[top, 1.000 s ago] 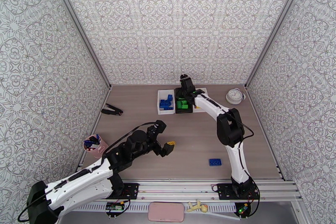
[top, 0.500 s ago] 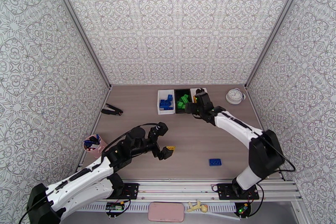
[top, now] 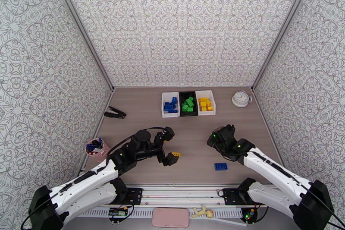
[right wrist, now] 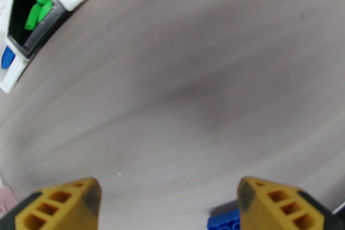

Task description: Sort the legos into containers by color

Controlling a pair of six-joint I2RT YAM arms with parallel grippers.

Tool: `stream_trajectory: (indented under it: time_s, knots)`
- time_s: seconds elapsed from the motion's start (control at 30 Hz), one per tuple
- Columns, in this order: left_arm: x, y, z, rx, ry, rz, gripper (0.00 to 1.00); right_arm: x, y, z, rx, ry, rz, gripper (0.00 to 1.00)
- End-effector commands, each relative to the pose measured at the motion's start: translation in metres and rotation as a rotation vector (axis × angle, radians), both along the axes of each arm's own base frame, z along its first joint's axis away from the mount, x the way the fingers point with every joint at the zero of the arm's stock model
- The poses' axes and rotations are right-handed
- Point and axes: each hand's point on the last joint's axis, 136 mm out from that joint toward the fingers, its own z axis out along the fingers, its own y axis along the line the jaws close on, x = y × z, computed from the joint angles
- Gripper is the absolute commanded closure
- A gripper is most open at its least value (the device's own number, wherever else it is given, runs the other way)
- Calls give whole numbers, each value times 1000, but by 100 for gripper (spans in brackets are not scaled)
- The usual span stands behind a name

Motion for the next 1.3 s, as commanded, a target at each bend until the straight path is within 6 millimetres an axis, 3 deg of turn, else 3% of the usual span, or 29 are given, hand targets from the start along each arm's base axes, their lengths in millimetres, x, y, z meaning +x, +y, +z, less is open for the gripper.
stream_trajectory:
  time_s: [0.0, 0.23, 0.4, 0.6, 0.97, 1.27]
  knots:
    - [3, -5, 18, -37, -48, -20, 0, -39, -20, -27, 6, 160, -172, 16]
    - [2, -6, 16, -36, -42, -25, 0, -60, -22, -53, -24, 306, -217, 16]
    - [2, -7, 14, -27, -32, -29, 0, -61, -13, -69, 26, 334, -231, 17]
    - [3, -8, 11, -20, -25, -31, 0, -60, -12, -73, 34, 331, -236, 18]
    - [4, -8, 12, -17, -25, -29, 0, -53, -16, -71, 5, 298, -248, 49]
    - [4, -8, 10, -13, -23, -26, 0, -49, -16, -76, -17, 296, -244, 61]
